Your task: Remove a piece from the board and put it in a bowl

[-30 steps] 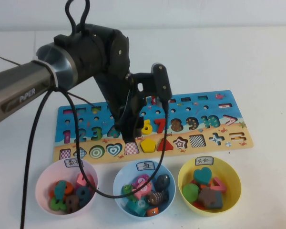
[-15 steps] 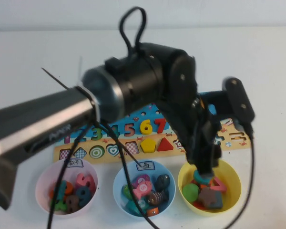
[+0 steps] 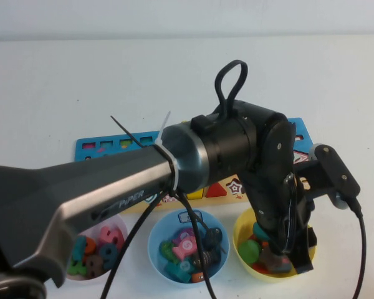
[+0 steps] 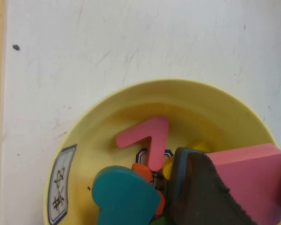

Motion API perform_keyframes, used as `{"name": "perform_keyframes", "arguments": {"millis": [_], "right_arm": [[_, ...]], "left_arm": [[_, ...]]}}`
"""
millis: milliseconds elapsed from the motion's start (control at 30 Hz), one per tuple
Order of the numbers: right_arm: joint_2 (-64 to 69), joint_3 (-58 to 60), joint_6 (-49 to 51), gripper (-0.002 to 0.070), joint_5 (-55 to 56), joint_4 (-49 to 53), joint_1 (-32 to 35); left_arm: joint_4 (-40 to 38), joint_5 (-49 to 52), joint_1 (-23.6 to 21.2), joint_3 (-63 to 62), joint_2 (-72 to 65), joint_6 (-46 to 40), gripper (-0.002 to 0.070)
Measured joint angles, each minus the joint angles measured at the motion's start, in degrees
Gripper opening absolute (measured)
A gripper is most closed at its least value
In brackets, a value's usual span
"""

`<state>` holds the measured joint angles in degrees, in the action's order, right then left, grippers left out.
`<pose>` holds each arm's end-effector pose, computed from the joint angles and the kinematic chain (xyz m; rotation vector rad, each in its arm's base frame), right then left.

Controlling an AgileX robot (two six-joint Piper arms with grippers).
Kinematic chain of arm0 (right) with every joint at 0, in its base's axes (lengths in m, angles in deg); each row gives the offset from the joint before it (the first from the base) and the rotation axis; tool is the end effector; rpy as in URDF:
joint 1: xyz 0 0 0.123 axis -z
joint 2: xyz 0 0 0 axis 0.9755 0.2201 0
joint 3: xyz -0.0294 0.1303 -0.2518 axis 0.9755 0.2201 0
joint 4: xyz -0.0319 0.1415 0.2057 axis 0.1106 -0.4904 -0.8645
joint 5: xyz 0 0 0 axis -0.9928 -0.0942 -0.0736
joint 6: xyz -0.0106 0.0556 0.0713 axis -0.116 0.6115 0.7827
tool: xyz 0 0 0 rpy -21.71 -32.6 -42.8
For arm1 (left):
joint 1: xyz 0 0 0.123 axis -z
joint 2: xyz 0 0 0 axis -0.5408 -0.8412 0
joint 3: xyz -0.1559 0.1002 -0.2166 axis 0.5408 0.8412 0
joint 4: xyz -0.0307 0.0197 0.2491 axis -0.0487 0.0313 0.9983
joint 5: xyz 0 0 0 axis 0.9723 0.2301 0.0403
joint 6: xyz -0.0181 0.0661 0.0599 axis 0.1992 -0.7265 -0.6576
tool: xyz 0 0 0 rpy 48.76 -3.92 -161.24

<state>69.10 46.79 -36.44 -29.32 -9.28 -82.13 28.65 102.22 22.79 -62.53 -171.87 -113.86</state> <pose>0.0525 0.0049 0.1725 -0.0632 1.8610 0.0781 0.2264 -0.3650 0.2317 1.8511 2.1662 -0.4366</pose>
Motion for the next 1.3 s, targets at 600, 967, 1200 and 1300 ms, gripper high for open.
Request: {"name": "perform_keyframes", "arguments": {"millis": [600,967,1200,1300], "right_arm": [[0.00,0.00,0.00,-0.0019,0.00,0.00,0.00],[0.00,0.00,0.00,-0.0019,0.00,0.00,0.00],[0.00,0.00,0.00,-0.0019,0.00,0.00,0.00],[0.00,0.00,0.00,-0.0019,0.00,0.00,0.00]], "left_arm": [[2.10,-3.22,-1.24,0.03,4.34,1.52,0.0369],[2.53,-6.17,-8.29,8.42,21.59,1.73,0.0003],[1.57,-18.16,-13.00,25.82,37.62,1.73,-0.0001],[0.27,-23.75,-13.37,34.13,45.32,1.73,-0.0001]]}}
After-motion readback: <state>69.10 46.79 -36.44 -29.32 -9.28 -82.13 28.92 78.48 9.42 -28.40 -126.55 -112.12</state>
